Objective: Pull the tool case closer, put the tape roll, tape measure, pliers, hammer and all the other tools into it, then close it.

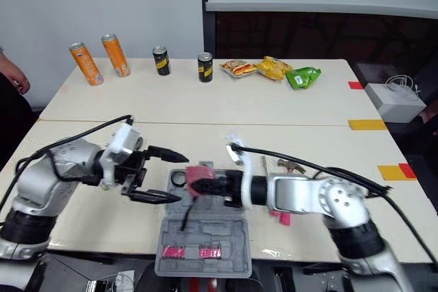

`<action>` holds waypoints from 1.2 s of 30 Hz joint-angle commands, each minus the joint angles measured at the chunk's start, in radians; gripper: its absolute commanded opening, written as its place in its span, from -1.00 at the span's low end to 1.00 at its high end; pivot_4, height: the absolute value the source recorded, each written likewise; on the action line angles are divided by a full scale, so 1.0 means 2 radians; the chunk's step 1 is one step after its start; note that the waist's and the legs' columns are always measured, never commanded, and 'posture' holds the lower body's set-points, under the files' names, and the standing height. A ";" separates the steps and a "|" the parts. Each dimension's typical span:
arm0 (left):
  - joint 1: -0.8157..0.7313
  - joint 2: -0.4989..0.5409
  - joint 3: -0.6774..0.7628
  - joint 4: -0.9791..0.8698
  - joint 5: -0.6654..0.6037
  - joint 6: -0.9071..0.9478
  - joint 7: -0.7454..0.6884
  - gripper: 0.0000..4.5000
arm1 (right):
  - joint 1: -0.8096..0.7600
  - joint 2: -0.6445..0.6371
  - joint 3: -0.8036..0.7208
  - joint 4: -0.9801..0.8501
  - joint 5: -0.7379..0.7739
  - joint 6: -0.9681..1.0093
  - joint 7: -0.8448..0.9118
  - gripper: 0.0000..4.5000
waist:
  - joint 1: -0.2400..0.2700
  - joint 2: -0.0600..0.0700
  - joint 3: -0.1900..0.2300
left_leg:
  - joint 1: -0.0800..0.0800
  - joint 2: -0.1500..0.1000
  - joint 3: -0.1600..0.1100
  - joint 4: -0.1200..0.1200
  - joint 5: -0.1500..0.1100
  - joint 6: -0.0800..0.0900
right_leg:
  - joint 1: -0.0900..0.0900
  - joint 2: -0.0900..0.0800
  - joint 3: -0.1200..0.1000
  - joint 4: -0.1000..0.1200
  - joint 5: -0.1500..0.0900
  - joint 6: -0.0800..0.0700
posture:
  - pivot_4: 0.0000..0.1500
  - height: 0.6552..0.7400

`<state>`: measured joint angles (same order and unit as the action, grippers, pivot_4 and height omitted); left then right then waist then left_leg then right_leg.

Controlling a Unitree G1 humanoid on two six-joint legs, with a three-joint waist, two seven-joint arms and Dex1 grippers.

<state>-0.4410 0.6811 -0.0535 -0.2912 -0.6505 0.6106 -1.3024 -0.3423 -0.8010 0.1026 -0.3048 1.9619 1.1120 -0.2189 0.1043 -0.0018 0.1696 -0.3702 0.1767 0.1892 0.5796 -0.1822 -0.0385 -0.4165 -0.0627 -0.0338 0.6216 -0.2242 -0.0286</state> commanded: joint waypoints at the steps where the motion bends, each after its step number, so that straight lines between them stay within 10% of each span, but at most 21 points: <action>1: 0.053 0.001 0.056 -0.053 -0.063 0.038 0.042 1.00 | 0.052 -0.063 -0.058 -0.038 0.005 0.012 0.055 -0.77 | 0.001 0.000 0.000 | 0.000 0.000 0.000 0.000 0.000 0.000 | 0.000 0.000 0.000 0.000 0.000 0.000 | 1.00 1.00; 11: 0.196 0.046 0.121 -0.023 -0.063 -0.048 -0.056 1.00 | 0.231 -0.209 -0.168 -0.028 -0.019 0.050 0.150 -0.77 | 0.001 0.000 0.000 | 0.003 0.000 0.000 0.000 -0.002 0.003 | 0.002 0.000 0.000 -0.002 -0.003 0.004 | 1.00 1.00; 36: 0.206 0.058 0.097 -0.054 -0.053 -0.078 -0.050 1.00 | 0.100 -0.077 -0.056 0.067 -0.300 0.127 0.254 -0.77 | -0.001 0.000 -0.001 | 0.003 0.000 0.001 0.000 -0.003 0.006 | 0.003 0.000 0.000 -0.002 0.000 0.000 | 1.00 1.00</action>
<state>-0.0357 0.7844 0.1358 -0.3948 -0.7556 0.4737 -1.3871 -0.1303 -0.9603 -0.0054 -0.1681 1.3763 1.3545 0.2719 0.1028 -0.0025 0.1684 -0.3640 0.1775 0.1912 0.5807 -0.1876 -0.0273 -0.4113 -0.0627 -0.0329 0.6184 -0.2240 -0.0291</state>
